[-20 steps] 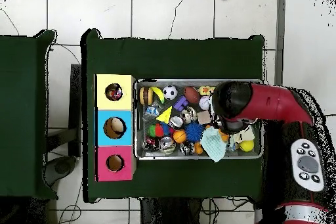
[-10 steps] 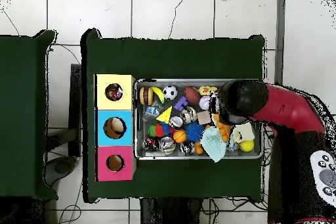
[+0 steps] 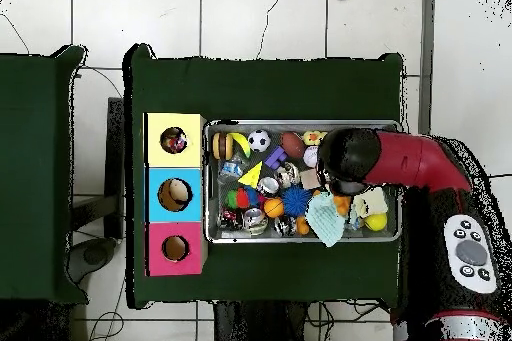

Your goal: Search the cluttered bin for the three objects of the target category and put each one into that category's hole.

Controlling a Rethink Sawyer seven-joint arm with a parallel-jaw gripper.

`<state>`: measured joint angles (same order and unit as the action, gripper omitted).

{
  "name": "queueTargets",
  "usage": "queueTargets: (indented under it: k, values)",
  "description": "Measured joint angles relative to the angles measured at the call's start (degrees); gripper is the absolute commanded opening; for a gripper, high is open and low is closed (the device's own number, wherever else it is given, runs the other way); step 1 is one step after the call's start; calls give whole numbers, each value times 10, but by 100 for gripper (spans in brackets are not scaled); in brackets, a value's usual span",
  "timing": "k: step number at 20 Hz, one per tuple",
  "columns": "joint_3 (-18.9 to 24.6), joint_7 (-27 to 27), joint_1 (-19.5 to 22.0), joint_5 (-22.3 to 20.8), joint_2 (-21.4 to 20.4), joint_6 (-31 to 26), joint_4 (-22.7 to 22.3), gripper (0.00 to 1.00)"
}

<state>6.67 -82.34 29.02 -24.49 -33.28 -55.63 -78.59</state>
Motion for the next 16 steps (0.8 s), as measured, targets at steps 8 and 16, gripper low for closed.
queueTargets:
  k: [8, 16]
  values:
    - [-8, 0, -4, -50, 6, -86, 23, 0]
    - [-8, 0, 1, -85, 2, -170, 69, 0]
